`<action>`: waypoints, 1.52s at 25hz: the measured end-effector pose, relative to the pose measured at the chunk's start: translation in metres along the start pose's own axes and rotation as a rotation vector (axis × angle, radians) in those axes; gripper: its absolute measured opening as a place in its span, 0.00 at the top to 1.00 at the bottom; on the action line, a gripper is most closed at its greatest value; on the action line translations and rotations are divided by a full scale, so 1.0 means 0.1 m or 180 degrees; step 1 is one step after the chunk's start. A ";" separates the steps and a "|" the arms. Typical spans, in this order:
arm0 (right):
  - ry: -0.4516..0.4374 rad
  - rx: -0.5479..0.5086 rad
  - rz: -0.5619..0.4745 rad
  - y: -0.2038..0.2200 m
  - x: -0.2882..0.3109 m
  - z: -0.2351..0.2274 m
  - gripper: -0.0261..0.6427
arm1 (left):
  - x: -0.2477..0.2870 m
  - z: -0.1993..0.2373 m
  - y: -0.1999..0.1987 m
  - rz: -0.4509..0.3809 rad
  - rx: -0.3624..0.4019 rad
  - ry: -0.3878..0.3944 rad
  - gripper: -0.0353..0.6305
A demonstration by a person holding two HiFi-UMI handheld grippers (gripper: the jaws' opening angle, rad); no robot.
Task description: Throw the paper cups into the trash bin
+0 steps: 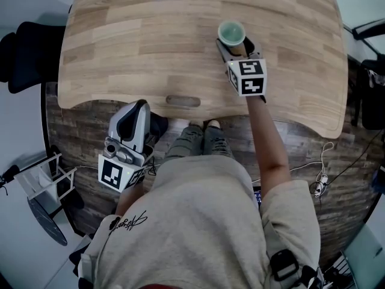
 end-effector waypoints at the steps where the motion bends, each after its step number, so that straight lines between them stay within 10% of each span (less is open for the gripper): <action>1: -0.0003 -0.0002 -0.0002 0.00 -0.03 0.01 0.52 | -0.01 -0.01 0.00 -0.0004 -0.0003 0.0009 0.94; 38: -0.0012 -0.0108 -0.0143 -0.23 -0.99 0.43 0.52 | -0.02 -0.31 -0.17 -0.0169 -0.0018 0.0332 0.94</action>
Point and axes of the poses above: the fingertips, and each gripper's own axes: x forward along the fingers, z to its left, y out of its underside, the point moved 7 cm from there along -x, backward along the fingers, and after that the axes turned 7 degrees about -y, right-handed, at the moved point
